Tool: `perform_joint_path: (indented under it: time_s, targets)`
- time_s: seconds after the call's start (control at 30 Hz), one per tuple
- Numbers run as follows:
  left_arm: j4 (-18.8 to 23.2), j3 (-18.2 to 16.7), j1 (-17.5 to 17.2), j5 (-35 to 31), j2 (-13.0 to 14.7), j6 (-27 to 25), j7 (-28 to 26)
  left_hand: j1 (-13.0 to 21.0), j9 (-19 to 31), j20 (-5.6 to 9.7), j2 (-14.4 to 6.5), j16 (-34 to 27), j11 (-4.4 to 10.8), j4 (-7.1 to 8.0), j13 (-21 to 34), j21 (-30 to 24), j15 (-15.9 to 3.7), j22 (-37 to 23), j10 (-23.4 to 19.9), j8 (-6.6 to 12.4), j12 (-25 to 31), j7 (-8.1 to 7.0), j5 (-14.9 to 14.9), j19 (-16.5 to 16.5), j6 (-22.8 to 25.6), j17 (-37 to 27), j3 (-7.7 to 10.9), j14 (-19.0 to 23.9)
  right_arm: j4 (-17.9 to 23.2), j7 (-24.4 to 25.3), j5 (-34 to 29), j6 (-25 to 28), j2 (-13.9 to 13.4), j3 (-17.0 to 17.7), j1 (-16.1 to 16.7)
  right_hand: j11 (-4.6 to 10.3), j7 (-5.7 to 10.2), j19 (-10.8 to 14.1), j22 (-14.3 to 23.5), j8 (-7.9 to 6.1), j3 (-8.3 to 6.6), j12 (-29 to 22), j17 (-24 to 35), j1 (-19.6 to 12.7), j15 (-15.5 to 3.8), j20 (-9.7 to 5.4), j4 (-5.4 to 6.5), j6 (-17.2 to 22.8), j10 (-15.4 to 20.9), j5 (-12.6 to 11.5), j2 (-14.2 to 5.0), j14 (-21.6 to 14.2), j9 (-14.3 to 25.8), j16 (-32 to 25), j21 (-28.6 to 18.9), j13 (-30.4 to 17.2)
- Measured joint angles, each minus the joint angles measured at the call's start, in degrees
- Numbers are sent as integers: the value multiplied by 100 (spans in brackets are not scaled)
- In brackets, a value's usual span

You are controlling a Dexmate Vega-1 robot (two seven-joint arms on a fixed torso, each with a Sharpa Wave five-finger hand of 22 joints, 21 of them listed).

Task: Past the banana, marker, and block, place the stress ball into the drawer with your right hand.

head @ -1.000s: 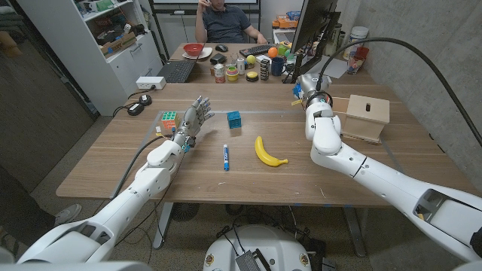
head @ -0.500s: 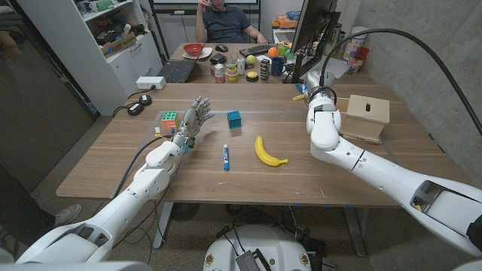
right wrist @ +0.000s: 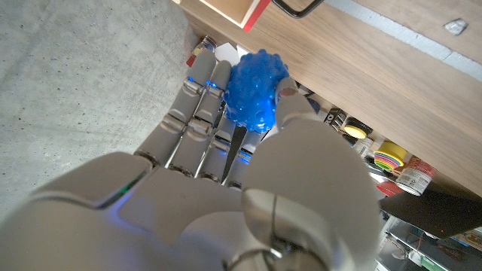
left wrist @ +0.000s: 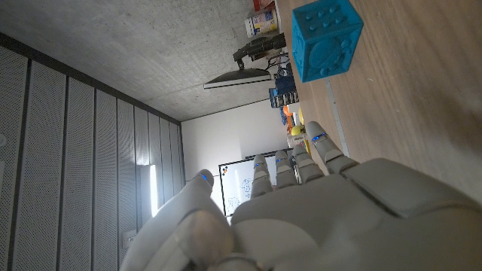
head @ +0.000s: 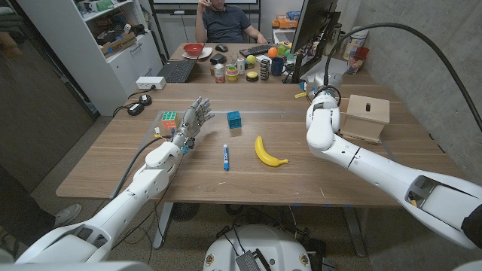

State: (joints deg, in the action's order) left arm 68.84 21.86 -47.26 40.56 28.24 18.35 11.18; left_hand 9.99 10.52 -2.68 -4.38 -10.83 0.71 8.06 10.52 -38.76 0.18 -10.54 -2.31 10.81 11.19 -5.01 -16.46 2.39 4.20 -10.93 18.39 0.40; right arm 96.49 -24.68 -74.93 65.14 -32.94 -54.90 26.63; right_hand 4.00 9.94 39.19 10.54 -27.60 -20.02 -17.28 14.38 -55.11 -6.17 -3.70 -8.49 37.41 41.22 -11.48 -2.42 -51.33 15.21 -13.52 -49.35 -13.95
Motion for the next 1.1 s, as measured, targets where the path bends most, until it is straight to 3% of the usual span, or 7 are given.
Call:
perform_joint_path:
  time_s: [0.3, 0.37, 0.63, 0.73, 0.83, 1.07, 1.1]
  targets:
    - [7, 0, -4, -2, 2, 0, 5, 0, 0, 0, 0, 0, 0, 0, 0, 22, 0, 0, 0, 0, 0, 0, 0, 0, 0, 0, 0, 0, -301, -313, -269, 117, 156, -6, -119, 91, 111, -120, 21, 0, 9, 67, -32, -236, 33, 21, -38, 111, -96, -41, 23, 173, 1, 51, 22, -33]
    - [17, 7, -11, -5, 4, 0, 6, 0, 0, 0, 0, 0, 0, 0, 0, 22, 0, 1, 0, 0, 0, 0, 0, 0, 0, 0, 0, 0, -368, -884, -738, 172, 198, 5, -145, 101, 113, -164, 28, 0, 9, 90, -32, -338, 23, 18, -38, 113, -145, -62, -37, 224, 2, 72, 22, -33]
    - [31, 18, -19, -19, 8, 0, 23, 0, 0, 0, 0, 0, 0, -17, 0, 22, 0, 1, 0, 0, 0, 0, 0, 0, 0, 0, -17, 0, -597, -1266, -1017, 109, 360, 151, -225, 102, 173, -222, 28, 0, 10, 111, -62, -489, 22, 0, -39, 173, -146, -62, -67, 286, 12, 76, 22, -32]
    - [51, 25, -29, -20, 14, 1, 29, 0, 0, 0, 0, 0, 0, -24, 0, 22, 0, 1, 0, 0, 0, 0, 0, 0, 0, 0, -24, 0, -654, -1825, -1275, -119, 409, 225, -253, 103, 174, -222, 28, 0, 17, 112, -62, -489, 22, 0, -46, 174, -147, -67, -67, 286, 12, 76, 22, -31]
    - [52, 26, -30, -22, 15, 4, 34, 0, 0, 0, 0, 0, 0, -24, 0, 22, 0, 1, 0, 0, 0, 0, 0, 0, 0, 0, -24, 0, -692, -1877, -1288, -152, 449, 300, -278, 111, 183, -222, 27, 0, 18, 112, -62, -489, 22, 1, -45, 183, -156, -85, -67, 286, 12, 76, 22, -33]
    - [56, 31, -35, -23, 20, 17, 52, 0, 0, 0, 0, 0, 0, -6, 0, 22, 0, 1, 0, 0, 0, 0, 0, 0, 0, 0, -41, 0, -779, -2501, -1325, -562, 525, 438, -366, 108, 184, -221, 54, -1, 67, 133, -62, -519, 14, 1, 3, 184, -153, -85, -42, 314, 13, 76, -24, -58]
    - [56, 33, -35, -23, 20, 19, 57, 0, 0, 0, 0, 0, 0, -6, 0, 22, 0, 1, 0, 0, 0, 0, 0, 0, 0, -1, -41, 0, -792, -2570, -1320, -609, 534, 450, -377, 104, 194, -221, 54, -167, 67, 133, -62, -548, 14, 1, 3, 194, -149, -85, -70, 314, 13, 76, -45, -57]
